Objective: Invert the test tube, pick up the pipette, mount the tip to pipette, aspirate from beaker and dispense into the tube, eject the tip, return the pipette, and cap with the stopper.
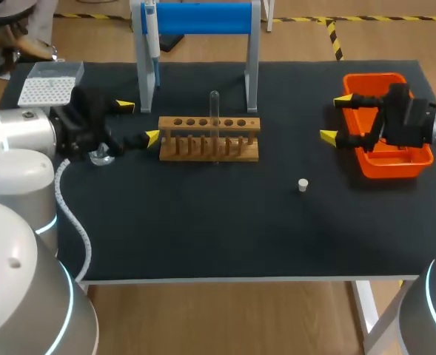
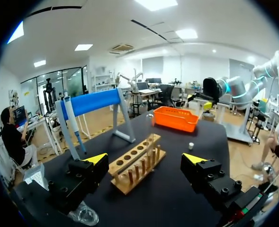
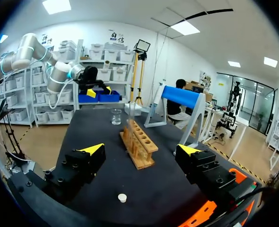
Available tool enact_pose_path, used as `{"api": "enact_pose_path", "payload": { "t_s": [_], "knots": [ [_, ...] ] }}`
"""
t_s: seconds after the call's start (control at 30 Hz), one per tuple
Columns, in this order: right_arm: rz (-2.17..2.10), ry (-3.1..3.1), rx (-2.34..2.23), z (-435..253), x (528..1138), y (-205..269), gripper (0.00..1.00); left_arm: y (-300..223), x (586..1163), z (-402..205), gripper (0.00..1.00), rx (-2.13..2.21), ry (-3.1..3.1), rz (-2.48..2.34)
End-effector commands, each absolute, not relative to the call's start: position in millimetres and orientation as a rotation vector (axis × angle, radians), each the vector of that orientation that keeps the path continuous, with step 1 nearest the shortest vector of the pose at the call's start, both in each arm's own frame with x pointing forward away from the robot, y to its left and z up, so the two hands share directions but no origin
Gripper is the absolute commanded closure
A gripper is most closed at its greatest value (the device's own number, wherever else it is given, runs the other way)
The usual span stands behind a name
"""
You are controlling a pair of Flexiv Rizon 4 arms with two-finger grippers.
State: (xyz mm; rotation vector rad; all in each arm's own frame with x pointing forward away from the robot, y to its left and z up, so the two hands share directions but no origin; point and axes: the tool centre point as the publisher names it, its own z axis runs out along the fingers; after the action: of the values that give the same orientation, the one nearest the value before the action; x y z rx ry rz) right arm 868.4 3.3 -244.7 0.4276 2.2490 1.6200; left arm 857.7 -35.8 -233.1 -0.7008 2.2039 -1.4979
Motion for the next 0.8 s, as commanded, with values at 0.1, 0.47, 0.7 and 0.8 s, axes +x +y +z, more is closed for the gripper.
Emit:
{"api": "enact_pose_path", "payload": {
  "t_s": [0.1,0.47,0.7,0.8],
  "knots": [
    [1.619,2.247,0.428,-245.4,867.8,3.6,0.00,-37.6,860.2,-239.5,0.00,-0.697,2.192,-1.506],
    [1.619,2.247,0.428,-245.4,867.8,3.6,0.00,-37.5,860.1,-240.9,0.00,-0.717,2.186,-1.506],
    [1.619,2.247,0.428,-245.4,867.8,3.6,0.00,-37.5,860.1,-240.9,0.00,-0.717,2.186,-1.506],
    [1.619,2.247,0.428,-245.4,867.8,3.6,0.00,-37.5,860.1,-240.9,0.00,-0.717,2.186,-1.506]
  ]
}}
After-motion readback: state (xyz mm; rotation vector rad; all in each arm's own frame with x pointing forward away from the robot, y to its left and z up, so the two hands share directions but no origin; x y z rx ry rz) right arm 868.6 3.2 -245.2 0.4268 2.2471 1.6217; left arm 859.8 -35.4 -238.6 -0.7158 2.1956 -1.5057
